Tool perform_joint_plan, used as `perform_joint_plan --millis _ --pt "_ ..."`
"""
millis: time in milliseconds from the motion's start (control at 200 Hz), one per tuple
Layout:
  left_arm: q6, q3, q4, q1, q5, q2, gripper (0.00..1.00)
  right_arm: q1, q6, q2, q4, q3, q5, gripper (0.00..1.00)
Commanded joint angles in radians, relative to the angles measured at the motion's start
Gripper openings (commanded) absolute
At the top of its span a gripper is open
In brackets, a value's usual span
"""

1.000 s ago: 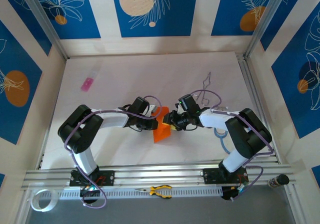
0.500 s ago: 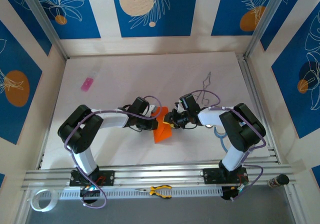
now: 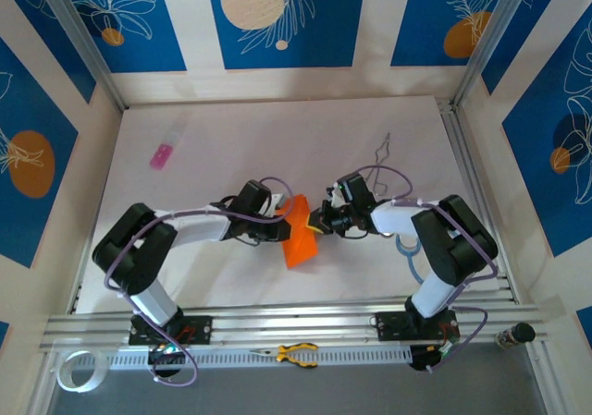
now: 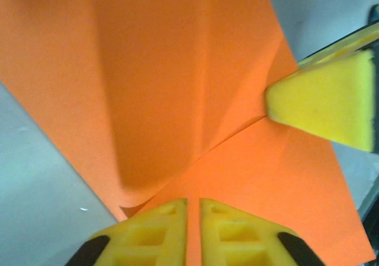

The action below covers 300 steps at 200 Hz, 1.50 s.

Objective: Fold a paper plane with a square sheet of paper (pick it up from the middle)
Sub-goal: Turn over the paper at the center of the table.

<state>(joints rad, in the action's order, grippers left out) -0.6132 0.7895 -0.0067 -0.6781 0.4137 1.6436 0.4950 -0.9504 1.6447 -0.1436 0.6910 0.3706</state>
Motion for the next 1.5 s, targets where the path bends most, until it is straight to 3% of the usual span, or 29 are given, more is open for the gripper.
perform_joint_plan --millis 0,220,470,840,1086,1211,1336,1496 --pt "-0.010 -0.014 0.008 0.002 -0.033 -0.079 0.20 -0.006 0.036 -0.061 0.054 -0.012 0.009 0.05" --pt "0.010 -0.046 -0.037 0.009 -0.153 -0.217 0.28 0.003 0.107 -0.157 0.234 0.040 -0.096 0.04" --pt "0.034 -0.054 -0.097 0.060 -0.257 -0.334 0.30 0.033 0.223 -0.245 0.528 0.190 -0.295 0.03" --pt "-0.011 -0.143 -0.141 0.120 -0.419 -0.536 0.38 0.073 0.390 -0.227 0.918 0.495 -0.597 0.03" --pt "-0.051 -0.189 -0.247 0.165 -0.511 -0.668 0.44 0.176 0.437 -0.047 1.181 0.760 -0.945 0.03" --pt "-0.090 -0.209 -0.331 0.177 -0.620 -0.747 0.45 0.251 0.435 0.096 1.273 0.873 -1.087 0.01" --pt "-0.127 -0.219 -0.409 0.183 -0.722 -0.832 0.46 0.321 0.413 0.241 1.333 0.970 -1.135 0.01" --pt "-0.140 -0.229 -0.460 0.186 -0.764 -0.927 0.47 0.422 0.360 0.436 1.397 1.120 -1.116 0.02"
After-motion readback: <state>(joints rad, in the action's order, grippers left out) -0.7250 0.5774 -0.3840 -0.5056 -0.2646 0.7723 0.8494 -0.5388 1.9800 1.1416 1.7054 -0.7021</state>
